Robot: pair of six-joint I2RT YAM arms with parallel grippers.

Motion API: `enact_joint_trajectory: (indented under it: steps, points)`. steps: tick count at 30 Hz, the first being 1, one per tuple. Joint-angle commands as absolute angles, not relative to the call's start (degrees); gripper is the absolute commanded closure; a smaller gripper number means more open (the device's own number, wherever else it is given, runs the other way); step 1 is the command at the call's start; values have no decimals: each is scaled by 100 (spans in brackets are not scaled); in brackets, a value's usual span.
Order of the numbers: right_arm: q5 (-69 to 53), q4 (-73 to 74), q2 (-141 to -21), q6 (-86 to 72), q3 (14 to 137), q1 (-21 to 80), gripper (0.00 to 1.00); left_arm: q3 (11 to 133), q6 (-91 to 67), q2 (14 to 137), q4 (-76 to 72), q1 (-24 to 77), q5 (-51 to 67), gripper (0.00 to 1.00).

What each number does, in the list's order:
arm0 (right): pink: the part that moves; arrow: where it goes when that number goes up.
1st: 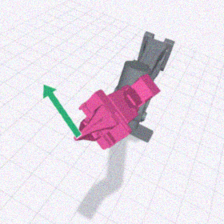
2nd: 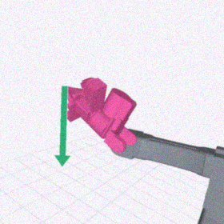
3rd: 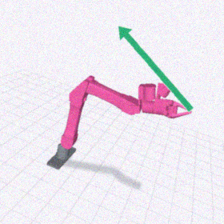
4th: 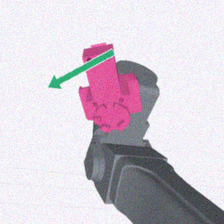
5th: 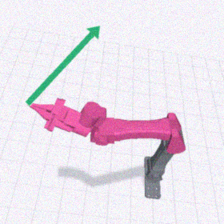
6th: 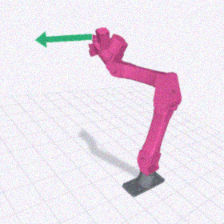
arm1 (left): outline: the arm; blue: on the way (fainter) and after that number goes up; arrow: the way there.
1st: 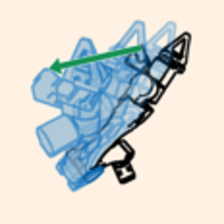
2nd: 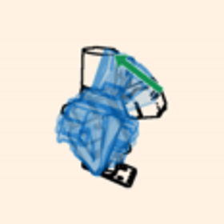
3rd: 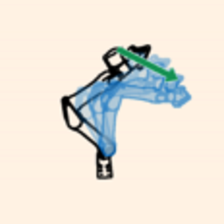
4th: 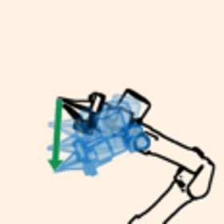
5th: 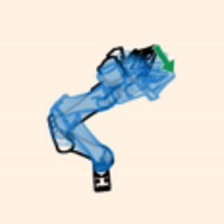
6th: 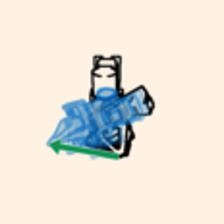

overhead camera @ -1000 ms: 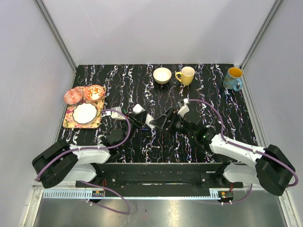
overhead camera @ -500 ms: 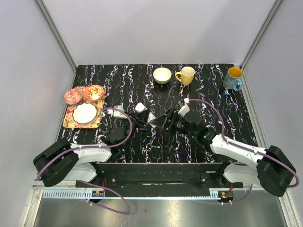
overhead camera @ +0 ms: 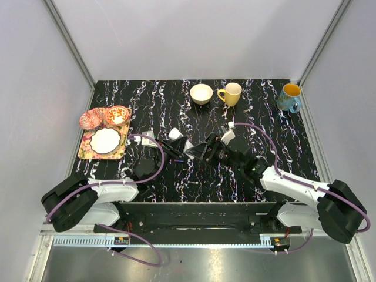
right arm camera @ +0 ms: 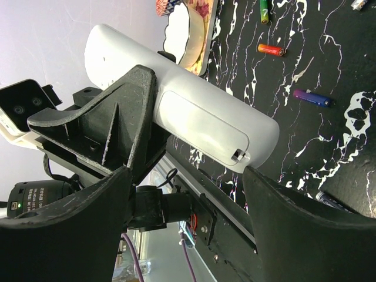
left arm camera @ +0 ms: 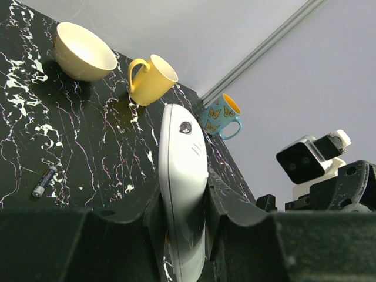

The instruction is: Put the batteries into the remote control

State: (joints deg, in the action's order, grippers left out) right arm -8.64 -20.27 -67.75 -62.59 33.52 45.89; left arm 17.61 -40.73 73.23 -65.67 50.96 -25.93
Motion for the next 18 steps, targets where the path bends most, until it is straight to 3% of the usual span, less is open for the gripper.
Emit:
enact_joint_trajectory:
  steps: [1, 18]
  points:
    - [-747, -2224, -6697, -6126, 3586, 4483, 18, 1828, -4096, 7198, -6961, 5159, -2461, 100]
    - [-721, -2232, -6715, -6073, 3639, 4368, 18, 1767, -4175, 7286, -7057, 5194, -2426, 100]
